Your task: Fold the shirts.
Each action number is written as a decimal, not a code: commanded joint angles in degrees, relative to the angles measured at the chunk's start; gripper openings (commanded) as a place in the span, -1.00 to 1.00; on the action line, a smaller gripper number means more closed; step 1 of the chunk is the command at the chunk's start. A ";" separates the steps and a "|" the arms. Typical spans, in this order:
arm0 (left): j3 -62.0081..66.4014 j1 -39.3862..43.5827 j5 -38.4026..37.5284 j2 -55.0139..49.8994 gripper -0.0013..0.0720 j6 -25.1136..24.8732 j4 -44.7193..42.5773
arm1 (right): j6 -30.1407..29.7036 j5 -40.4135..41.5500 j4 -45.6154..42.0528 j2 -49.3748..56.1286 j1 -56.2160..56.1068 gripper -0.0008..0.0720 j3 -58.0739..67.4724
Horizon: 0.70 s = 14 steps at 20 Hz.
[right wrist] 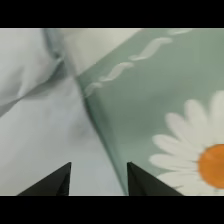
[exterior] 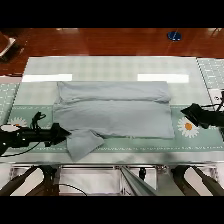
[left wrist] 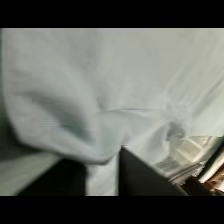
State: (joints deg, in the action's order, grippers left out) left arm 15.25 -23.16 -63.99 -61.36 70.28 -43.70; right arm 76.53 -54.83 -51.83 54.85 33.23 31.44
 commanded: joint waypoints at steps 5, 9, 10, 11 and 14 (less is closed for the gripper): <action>-0.83 4.02 2.40 0.07 -0.92 -2.34 2.36 | 7.02 -15.23 -15.91 -0.02 5.11 0.14 -3.87; -0.90 4.02 1.40 0.04 -0.92 -2.38 2.32 | 3.96 -16.94 -8.13 -0.02 5.11 0.14 -9.42; -0.90 4.02 1.42 0.04 -0.92 -2.38 2.34 | 3.91 -16.61 -8.15 -0.02 5.11 0.14 -10.29; -0.90 4.02 1.44 0.04 -0.92 -2.38 2.34 | 4.00 -15.93 -7.98 -0.02 5.11 0.14 -10.62; -0.90 4.02 1.44 0.04 -0.92 -2.78 2.34 | 2.40 -13.46 -3.76 0.31 5.11 0.14 -10.60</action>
State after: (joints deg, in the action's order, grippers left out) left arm 14.28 -19.16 -62.04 -61.36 67.85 -41.50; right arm 80.16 -69.36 -58.96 54.89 38.30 21.71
